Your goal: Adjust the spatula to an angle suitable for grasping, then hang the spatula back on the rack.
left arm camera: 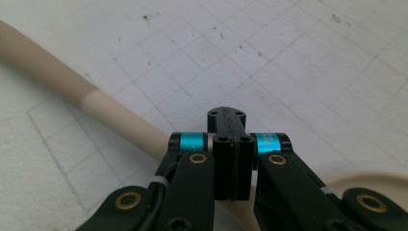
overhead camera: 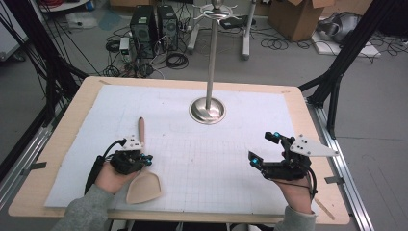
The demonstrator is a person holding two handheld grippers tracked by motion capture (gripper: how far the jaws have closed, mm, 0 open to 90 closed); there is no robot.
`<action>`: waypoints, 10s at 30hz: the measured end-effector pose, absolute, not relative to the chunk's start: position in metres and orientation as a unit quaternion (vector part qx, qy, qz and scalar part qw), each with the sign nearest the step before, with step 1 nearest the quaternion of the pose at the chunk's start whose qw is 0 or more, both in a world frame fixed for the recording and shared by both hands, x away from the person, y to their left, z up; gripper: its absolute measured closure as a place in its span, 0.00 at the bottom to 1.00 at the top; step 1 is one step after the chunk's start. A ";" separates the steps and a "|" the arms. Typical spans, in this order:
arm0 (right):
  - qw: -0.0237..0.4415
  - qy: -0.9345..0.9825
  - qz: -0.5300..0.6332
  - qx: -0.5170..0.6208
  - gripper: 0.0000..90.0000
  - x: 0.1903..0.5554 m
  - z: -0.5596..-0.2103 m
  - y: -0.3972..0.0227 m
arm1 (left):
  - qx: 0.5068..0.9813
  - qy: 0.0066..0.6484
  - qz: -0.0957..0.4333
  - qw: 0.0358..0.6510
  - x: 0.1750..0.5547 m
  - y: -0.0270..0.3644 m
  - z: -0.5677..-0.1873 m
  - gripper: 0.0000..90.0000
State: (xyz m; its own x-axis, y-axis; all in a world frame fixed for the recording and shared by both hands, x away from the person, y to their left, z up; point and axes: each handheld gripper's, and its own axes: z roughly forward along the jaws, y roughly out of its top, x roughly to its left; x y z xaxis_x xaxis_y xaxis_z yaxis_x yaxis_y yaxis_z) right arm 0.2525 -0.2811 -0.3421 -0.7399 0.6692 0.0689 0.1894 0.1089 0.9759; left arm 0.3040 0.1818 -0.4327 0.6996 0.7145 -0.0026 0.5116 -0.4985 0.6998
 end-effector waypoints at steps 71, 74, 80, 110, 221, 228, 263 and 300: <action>0.196 0.725 0.590 0.296 0.12 0.259 -0.345 -0.274 | 0.734 0.468 0.208 0.446 0.346 0.278 -0.441 1.00; 0.196 0.726 0.589 0.296 0.12 0.260 -0.345 -0.274 | 0.736 0.469 0.204 0.444 0.348 0.275 -0.444 1.00; 0.194 0.725 0.590 0.299 0.12 0.259 -0.344 -0.275 | 0.734 0.481 0.181 0.445 0.354 0.272 -0.448 1.00; 0.194 0.722 0.591 0.303 0.12 0.259 -0.346 -0.280 | 0.799 0.421 0.132 0.409 0.372 0.233 -0.436 1.00; 0.189 0.732 0.581 0.300 0.12 0.264 -0.348 -0.271 | 0.802 0.393 0.157 0.422 0.280 0.282 -0.403 0.99; 0.189 0.733 0.581 0.299 0.12 0.264 -0.348 -0.269 | 0.778 0.399 0.184 0.449 0.279 0.284 -0.393 0.91; 0.178 0.738 0.583 0.289 0.12 0.266 -0.348 -0.267 | 0.744 0.402 0.213 0.490 0.281 0.289 -0.392 0.13; 0.175 0.738 0.582 0.293 0.12 0.266 -0.348 -0.269 | 0.766 0.432 0.198 0.434 0.290 0.288 -0.418 0.15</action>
